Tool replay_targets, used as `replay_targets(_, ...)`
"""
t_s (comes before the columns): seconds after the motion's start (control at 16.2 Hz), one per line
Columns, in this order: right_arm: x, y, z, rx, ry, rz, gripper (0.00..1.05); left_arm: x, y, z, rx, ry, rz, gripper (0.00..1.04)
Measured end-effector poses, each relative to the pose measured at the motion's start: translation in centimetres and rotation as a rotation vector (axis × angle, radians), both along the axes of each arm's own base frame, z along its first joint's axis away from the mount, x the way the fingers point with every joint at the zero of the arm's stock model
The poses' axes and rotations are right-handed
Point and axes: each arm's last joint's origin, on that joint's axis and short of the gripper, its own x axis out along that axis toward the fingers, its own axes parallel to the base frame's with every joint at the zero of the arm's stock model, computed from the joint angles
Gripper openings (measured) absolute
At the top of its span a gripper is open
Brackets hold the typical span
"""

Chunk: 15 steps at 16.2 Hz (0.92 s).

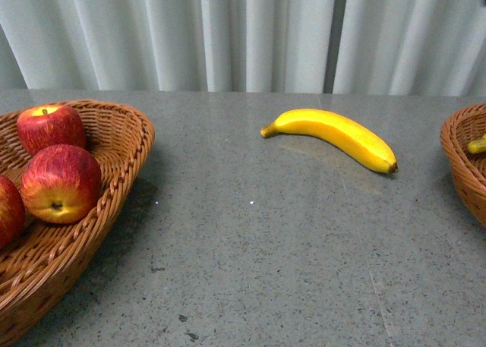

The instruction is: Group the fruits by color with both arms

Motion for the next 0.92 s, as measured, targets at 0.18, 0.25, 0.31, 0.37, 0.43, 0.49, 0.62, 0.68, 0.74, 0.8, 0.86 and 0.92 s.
replay_targets(0.18,5.7,6.7,-2.3,0.029,0.083,0.121,0.98,0.0,0.0,0.0,0.0,0.0,0.0,0.98)
replay_targets(0.25,7.0,8.3,-3.3,0.022,0.115,0.143,0.98,0.0,0.0,0.0,0.0,0.0,0.0,0.98)
replay_targets(0.31,7.9,9.6,-4.5,0.014,0.152,0.167,0.98,0.0,0.0,0.0,0.0,0.0,0.0,0.98)
replay_targets(0.37,8.5,10.5,-5.6,0.007,0.194,0.185,0.98,0.0,0.0,0.0,0.0,0.0,0.0,0.98)
replay_targets(0.43,8.9,11.0,-6.7,-0.003,0.239,0.2,0.98,0.0,0.0,0.0,0.0,0.0,0.0,0.98)
replay_targets(0.49,9.2,11.0,-7.3,-0.012,0.273,0.206,0.98,0.0,0.0,0.0,0.0,0.0,0.0,0.98)
replay_targets(0.62,9.9,10.6,-7.6,-0.05,0.303,0.217,0.98,0.0,0.0,0.0,0.0,0.0,0.0,0.98)
replay_targets(0.68,10.9,9.9,-8.0,-0.093,0.328,0.207,0.98,0.0,0.0,0.0,0.0,0.0,0.0,0.98)
replay_targets(0.74,11.4,9.7,-8.3,-0.116,0.351,0.202,0.98,0.0,0.0,0.0,0.0,0.0,0.0,0.98)
replay_targets(0.8,11.9,9.5,-8.7,-0.135,0.373,0.187,0.98,0.0,0.0,0.0,0.0,0.0,0.0,0.98)
replay_targets(0.86,12.3,9.6,-8.9,-0.146,0.388,0.186,0.98,0.0,0.0,0.0,0.0,0.0,0.0,0.98)
replay_targets(0.92,12.7,9.7,-9.3,-0.152,0.414,0.188,0.98,0.0,0.0,0.0,0.0,0.0,0.0,0.98)
